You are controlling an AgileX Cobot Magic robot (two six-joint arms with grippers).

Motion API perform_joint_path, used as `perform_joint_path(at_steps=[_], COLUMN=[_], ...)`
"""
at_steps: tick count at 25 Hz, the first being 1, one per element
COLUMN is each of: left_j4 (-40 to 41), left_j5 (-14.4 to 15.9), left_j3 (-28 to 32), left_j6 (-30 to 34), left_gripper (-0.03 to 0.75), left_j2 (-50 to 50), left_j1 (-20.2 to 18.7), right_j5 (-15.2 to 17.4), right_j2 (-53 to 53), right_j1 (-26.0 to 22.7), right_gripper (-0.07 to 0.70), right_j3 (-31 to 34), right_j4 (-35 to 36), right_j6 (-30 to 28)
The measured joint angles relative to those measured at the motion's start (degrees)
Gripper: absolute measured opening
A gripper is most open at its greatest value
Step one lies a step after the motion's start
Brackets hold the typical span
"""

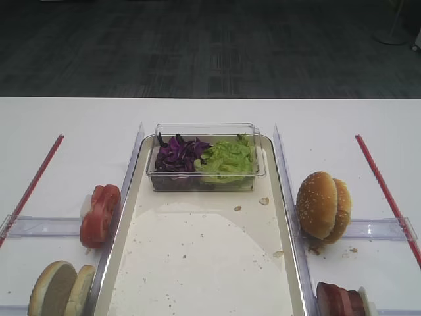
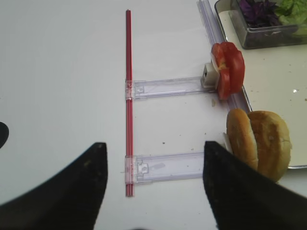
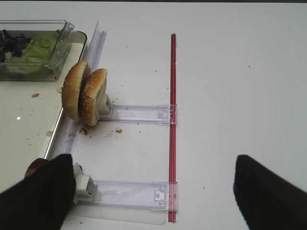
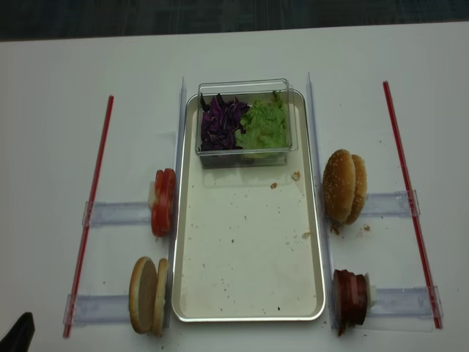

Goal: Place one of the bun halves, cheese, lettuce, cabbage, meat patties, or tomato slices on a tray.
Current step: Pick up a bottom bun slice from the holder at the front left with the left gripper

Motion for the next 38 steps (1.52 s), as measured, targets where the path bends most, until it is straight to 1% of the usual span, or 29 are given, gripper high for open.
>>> perform_joint_path(at_steps=[38], left_j4=[0.0], left_j5=[0.0], left_j3=[0.0], left_j6=[0.0], left_gripper=[0.401], left_j2=[0.0], left_j1=[0.0], right_j5=[0.0], right_j2=[0.0], right_j1=[0.0], right_gripper=[0.678], right_j3=[0.0], right_j4=[0.0], right_j6=[0.0])
